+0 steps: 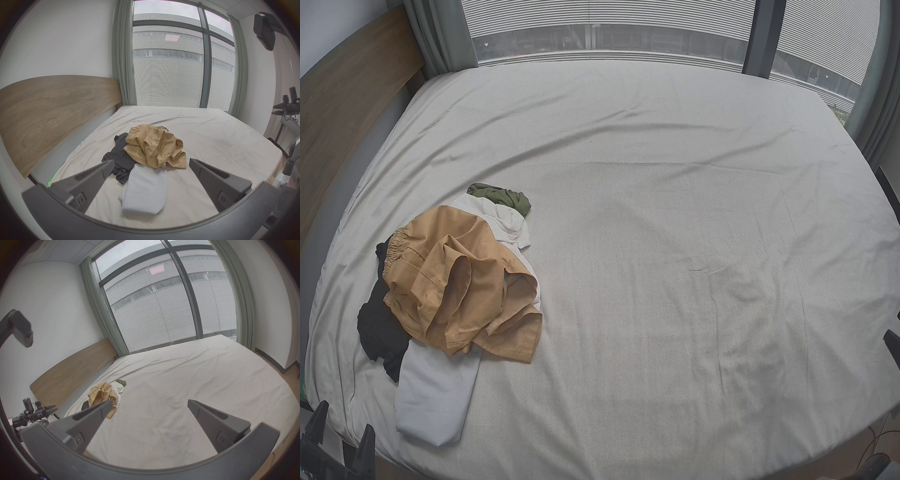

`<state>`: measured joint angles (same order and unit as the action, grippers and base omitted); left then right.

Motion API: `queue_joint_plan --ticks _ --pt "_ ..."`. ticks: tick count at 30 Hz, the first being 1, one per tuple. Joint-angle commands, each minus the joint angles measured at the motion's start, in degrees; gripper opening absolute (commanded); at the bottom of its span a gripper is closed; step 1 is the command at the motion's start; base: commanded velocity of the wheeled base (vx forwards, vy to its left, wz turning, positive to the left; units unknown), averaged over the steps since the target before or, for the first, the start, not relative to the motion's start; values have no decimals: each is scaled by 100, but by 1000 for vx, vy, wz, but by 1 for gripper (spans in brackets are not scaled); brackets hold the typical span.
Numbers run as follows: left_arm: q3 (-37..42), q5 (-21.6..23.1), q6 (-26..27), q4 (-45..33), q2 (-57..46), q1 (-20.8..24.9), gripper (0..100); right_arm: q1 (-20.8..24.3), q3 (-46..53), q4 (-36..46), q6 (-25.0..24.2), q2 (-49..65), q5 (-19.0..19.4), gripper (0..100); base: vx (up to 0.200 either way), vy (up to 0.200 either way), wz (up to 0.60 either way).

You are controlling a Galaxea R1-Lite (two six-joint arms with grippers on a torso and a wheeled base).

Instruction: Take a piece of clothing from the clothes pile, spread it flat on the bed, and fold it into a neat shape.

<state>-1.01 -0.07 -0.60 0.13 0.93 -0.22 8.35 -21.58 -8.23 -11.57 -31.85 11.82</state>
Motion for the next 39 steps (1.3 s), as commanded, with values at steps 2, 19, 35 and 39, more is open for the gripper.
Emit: queue_joint_plan --ticks 2,19,35,39 --pt "101 -1 -2 4 -93 -4 100 158 -461 -12 -65 -1033 66 100 0 0 0" --pt "101 -1 -2 4 -93 -4 100 1028 -611 -1454 -179 -3037 153 100 0 0 0" --pt "101 -1 7 4 -93 -4 100 1687 -1349 -1585 -487 -4215 153 100 0 0 0" --pt "101 -1 7 4 -84 -4 100 1995 -1516 -1682 -504 -4628 162 100 0 0 0"
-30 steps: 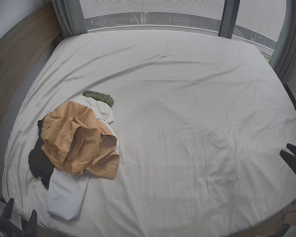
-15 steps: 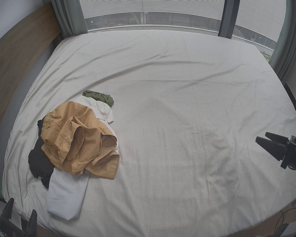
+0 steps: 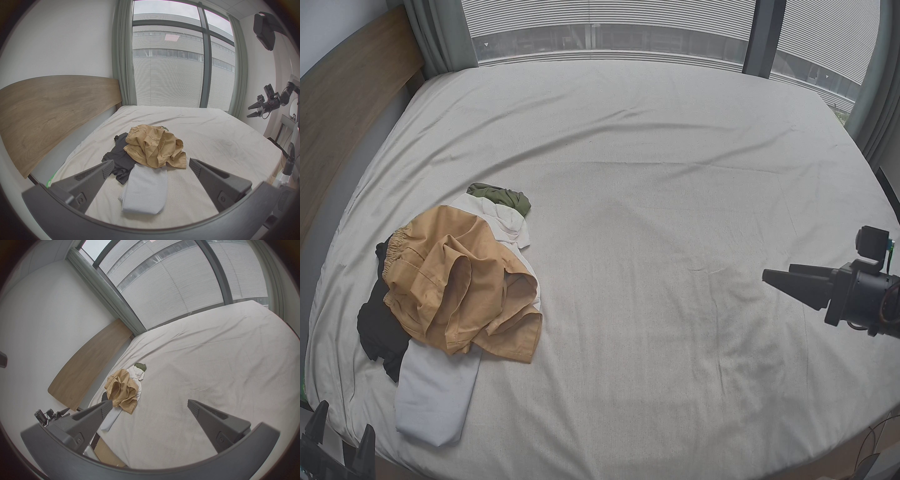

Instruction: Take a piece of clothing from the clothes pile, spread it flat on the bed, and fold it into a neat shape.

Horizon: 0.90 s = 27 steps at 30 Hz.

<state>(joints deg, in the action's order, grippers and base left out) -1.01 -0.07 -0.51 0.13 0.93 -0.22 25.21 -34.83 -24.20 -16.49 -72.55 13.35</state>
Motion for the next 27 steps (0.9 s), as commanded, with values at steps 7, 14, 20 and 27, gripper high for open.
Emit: queue_joint_plan --ticks 7,14,20,27 --pt "101 -1 -10 4 -84 -4 100 731 -455 -1052 -38 -1719 -34 100 0 0 0" --pt "101 -1 -10 4 -93 -4 100 995 -877 -1166 -152 -2405 -43 100 0 0 0" --pt "101 -1 -10 4 -84 -4 100 1188 -1158 -1131 -196 -2809 -52 100 0 0 0" --pt "101 -1 -10 4 -93 -4 100 1443 -1544 -1131 -390 -3248 -69 100 0 0 0"
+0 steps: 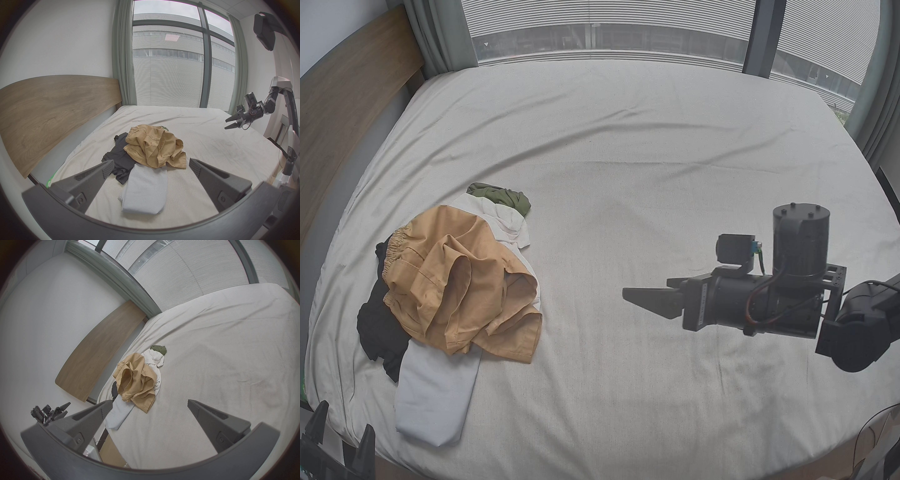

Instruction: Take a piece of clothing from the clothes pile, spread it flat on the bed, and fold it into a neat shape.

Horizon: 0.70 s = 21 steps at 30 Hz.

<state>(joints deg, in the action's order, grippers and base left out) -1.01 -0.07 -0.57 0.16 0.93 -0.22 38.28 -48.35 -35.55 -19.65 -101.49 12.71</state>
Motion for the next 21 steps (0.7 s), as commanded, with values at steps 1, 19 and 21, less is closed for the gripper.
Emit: queue_joint_plan --ticks 1,19,21 --pt "101 -1 -13 2 -84 -4 100 215 -316 -5 -162 -504 -85 100 0 0 0" --pt "101 -1 -13 2 -84 -4 100 751 -1256 4 -434 -1664 -243 100 0 0 0" --pt "101 -1 -13 2 -84 -4 100 830 -1353 13 -522 -1778 -243 100 0 0 0"
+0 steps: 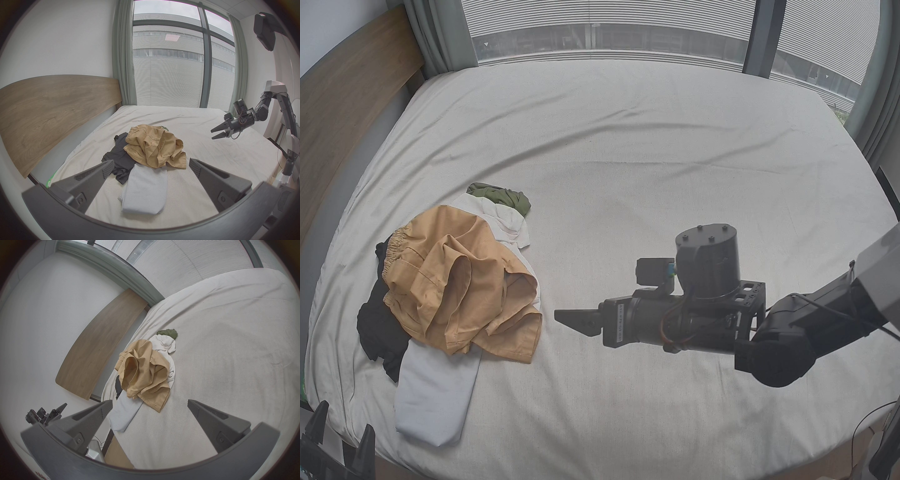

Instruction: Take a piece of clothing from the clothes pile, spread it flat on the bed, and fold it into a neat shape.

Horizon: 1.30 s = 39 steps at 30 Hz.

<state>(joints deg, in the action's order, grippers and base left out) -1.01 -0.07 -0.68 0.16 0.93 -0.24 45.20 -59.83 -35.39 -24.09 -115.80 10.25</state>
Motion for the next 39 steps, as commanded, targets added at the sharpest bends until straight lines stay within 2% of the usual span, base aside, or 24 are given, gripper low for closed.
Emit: queue_joint_plan --ticks 1,20,39 --pt "101 -1 -2 2 -84 -2 100 164 -222 -12 -114 -391 3 100 0 0 0" --pt "101 -1 -11 2 -84 -2 100 525 -1022 -12 -386 -1639 -6 100 0 0 0" --pt "101 -1 -11 2 -84 -2 100 525 -2015 155 -702 -2579 -14 100 0 0 0"
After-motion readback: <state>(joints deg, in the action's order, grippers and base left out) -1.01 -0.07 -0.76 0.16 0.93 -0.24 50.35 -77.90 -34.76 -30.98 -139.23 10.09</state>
